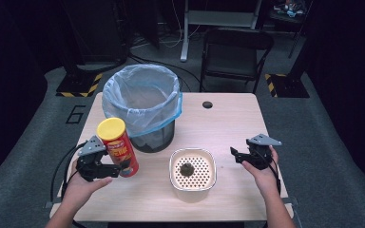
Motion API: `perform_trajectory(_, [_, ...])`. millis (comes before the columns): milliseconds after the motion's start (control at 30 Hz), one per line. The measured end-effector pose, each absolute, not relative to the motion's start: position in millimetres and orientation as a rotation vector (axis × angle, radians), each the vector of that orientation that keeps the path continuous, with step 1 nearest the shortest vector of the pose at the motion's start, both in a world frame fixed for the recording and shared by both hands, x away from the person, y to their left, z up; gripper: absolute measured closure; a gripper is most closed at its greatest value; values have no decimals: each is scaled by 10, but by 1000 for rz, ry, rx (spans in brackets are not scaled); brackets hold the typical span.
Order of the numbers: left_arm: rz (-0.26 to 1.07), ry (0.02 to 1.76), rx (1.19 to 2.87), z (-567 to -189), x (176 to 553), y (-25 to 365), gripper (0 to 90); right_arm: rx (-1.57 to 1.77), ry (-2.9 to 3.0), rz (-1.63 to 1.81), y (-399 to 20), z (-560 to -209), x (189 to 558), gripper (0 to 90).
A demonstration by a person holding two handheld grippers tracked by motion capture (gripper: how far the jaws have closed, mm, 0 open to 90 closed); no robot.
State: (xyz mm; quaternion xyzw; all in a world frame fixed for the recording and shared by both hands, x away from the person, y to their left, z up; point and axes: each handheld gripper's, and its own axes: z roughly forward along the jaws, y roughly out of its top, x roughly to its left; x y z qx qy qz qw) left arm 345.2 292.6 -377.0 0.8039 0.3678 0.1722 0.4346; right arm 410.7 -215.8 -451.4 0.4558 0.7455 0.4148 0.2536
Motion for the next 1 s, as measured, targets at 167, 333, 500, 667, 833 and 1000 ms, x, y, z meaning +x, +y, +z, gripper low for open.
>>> perform_trajectory(167, [468,906,1997,-3466,3410,2918,242,1257,2021,1132,-2170,-4529,4118,240])
perform_trajectory(333, [489,907,1991,-3060,3394,2921,242,1259,2043,1111,-2149,-4580,4135,240])
perform_trajectory(500, [503,927,1983,-2675,3444,2942,242,1267,2047,1106,-2159,-4596,4142,239])
perform_trajectory(667, [513,935,1973,-2387,3517,2950,242,1281,2046,1104,-2188,-4620,4152,240])
perform_trajectory(833, [510,927,1964,-2113,3588,2916,242,1287,2046,1099,-2200,-4640,4159,239])
perform_trajectory(1000, [510,913,1988,-1917,3651,2839,242,1291,2044,1099,-2201,-4643,4157,240])
